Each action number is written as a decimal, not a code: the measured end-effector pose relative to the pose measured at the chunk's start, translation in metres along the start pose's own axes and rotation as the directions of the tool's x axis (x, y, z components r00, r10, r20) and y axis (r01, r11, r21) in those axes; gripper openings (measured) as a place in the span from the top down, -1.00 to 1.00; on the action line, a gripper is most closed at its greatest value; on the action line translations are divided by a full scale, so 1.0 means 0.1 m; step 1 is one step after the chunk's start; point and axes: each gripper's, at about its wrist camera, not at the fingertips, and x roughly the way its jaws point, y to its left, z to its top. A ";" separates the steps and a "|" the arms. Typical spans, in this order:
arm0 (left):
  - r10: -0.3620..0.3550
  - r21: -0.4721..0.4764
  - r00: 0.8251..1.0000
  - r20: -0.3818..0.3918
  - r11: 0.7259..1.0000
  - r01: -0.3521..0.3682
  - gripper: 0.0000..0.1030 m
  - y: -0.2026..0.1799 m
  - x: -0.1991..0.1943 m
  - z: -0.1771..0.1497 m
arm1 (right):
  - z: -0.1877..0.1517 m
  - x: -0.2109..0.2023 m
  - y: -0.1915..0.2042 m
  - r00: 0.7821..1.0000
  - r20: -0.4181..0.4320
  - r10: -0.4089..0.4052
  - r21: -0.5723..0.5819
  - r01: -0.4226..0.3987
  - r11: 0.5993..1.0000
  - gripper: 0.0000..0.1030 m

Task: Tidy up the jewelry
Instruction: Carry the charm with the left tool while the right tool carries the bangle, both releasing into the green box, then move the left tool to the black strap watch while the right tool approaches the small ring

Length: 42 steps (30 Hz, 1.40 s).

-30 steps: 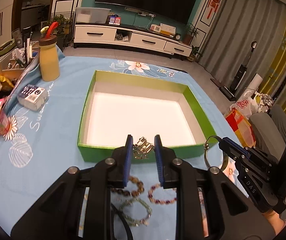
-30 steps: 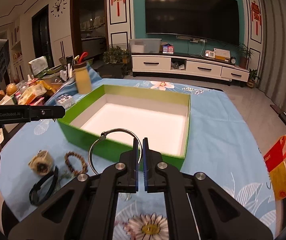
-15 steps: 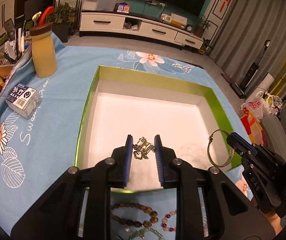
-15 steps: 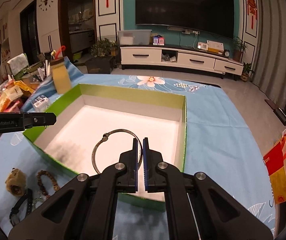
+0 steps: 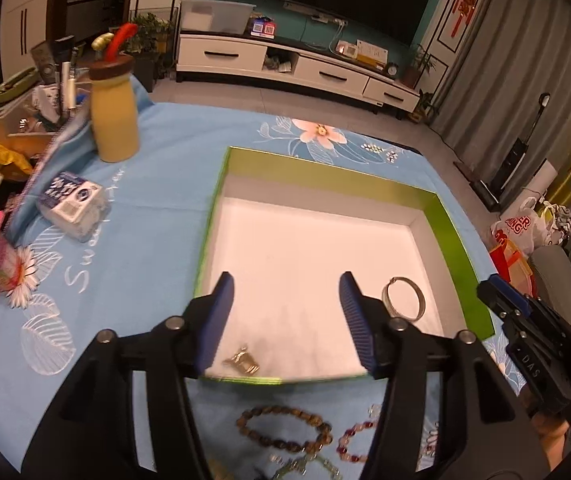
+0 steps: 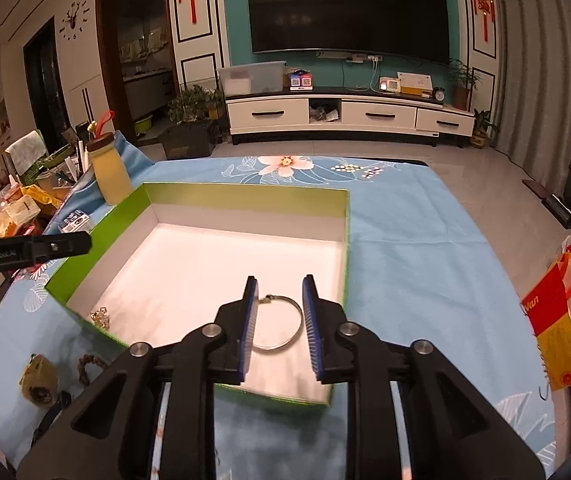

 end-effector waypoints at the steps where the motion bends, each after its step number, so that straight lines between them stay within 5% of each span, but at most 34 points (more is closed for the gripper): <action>1: 0.006 -0.001 1.000 0.005 1.000 -0.006 -0.15 0.02 -0.05 -0.01 | -0.03 -0.07 -0.02 1.000 0.005 -0.001 -0.002 0.001 1.000 0.49; 17: 0.032 -0.069 0.999 -0.015 0.997 -0.032 -0.24 0.34 -0.86 -0.76 | -0.44 -0.71 -0.04 0.998 -0.038 0.043 -0.005 -0.043 0.999 0.38; 24: 0.031 -0.077 0.998 -0.058 0.996 -0.035 -0.24 0.39 -0.97 -1.09 | -0.66 -0.85 0.05 0.991 -0.093 0.101 -0.036 -0.105 0.994 0.38; 42: -0.029 -0.085 0.986 -0.165 0.996 0.015 -0.24 0.33 -0.92 -1.69 | -1.23 -0.82 -0.10 0.971 -0.229 0.063 0.001 -0.064 0.998 0.38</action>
